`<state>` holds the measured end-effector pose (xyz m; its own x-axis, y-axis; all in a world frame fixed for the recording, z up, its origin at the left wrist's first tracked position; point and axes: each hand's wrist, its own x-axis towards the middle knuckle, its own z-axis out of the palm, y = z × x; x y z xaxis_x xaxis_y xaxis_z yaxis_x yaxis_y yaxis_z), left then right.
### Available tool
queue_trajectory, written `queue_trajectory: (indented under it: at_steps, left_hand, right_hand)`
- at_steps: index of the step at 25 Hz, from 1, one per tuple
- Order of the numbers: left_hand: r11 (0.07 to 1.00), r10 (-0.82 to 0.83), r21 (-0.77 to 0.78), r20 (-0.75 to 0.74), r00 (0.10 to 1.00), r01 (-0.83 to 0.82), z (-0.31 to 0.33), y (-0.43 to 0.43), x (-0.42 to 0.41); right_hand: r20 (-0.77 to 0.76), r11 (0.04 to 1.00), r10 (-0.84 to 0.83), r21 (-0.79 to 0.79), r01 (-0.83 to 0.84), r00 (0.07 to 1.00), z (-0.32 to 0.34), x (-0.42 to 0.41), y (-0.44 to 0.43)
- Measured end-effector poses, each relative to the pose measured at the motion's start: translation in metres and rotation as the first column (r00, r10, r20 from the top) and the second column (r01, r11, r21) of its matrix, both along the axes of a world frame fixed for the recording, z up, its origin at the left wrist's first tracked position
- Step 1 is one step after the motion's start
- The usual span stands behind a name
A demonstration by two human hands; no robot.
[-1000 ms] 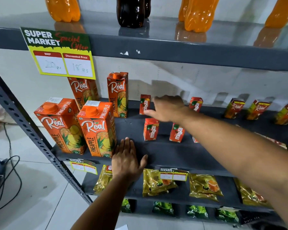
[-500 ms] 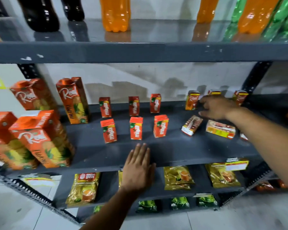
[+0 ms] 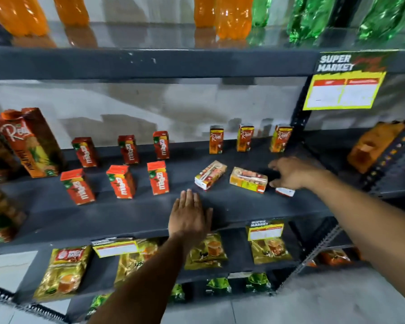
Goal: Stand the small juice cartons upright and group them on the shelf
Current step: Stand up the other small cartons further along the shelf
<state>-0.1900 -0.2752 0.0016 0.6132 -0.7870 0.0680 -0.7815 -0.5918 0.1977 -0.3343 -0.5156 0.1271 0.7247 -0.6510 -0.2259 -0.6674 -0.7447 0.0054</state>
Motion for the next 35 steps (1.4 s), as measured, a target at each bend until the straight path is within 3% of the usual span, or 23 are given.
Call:
queue_trajectory:
  at_steps: [11, 14, 16, 18, 20, 22, 25, 31, 35]
  left_hand:
    - [0.995, 0.02, 0.101, 0.021, 1.0, -0.022, -0.005, -0.004, 0.0]
    - [0.995, 0.015, 0.098, 0.02, 1.0, -0.017, -0.008, -0.005, 0.002]
    - [0.996, 0.024, 0.089, 0.015, 1.0, -0.026, -0.008, -0.004, 0.0]
    - [0.996, 0.027, 0.083, 0.007, 1.0, -0.027, -0.007, -0.003, 0.0]
    - [0.997, 0.026, 0.076, 0.014, 1.0, -0.027, -0.007, -0.003, 0.0]
    - [0.997, 0.029, 0.072, 0.008, 1.0, -0.029, -0.007, -0.003, -0.001]
    - [0.997, 0.033, 0.071, 0.007, 0.999, -0.034, -0.008, -0.004, 0.0]
    - [0.997, 0.034, 0.07, 0.001, 0.999, -0.034, -0.008, -0.003, 0.0]
    - [0.997, 0.03, 0.067, 0.001, 1.0, -0.03, -0.007, -0.003, 0.0]
  right_hand:
    - [0.032, 0.995, 0.097, -0.003, -0.097, 0.995, -0.039, 0.025, -0.004]
    - [0.112, 0.968, 0.249, -0.068, -0.243, 0.962, -0.019, 0.033, -0.014]
    - [0.031, 0.842, 0.489, -0.278, -0.462, 0.872, -0.001, 0.042, -0.021]
    - [-0.201, 0.612, 0.654, -0.427, -0.666, 0.73, 0.011, 0.053, -0.024]
    - [-0.365, 0.46, 0.694, -0.439, -0.772, 0.621, 0.017, 0.06, -0.024]
    - [-0.405, 0.415, 0.709, -0.423, -0.805, 0.578, 0.02, 0.062, -0.023]
    - [-0.424, 0.434, 0.692, -0.403, -0.806, 0.585, 0.024, 0.062, -0.024]
    - [-0.288, 0.626, 0.645, -0.333, -0.706, 0.708, 0.034, 0.063, -0.023]
    - [-0.147, 0.865, 0.383, -0.291, -0.41, 0.912, 0.032, 0.068, -0.018]
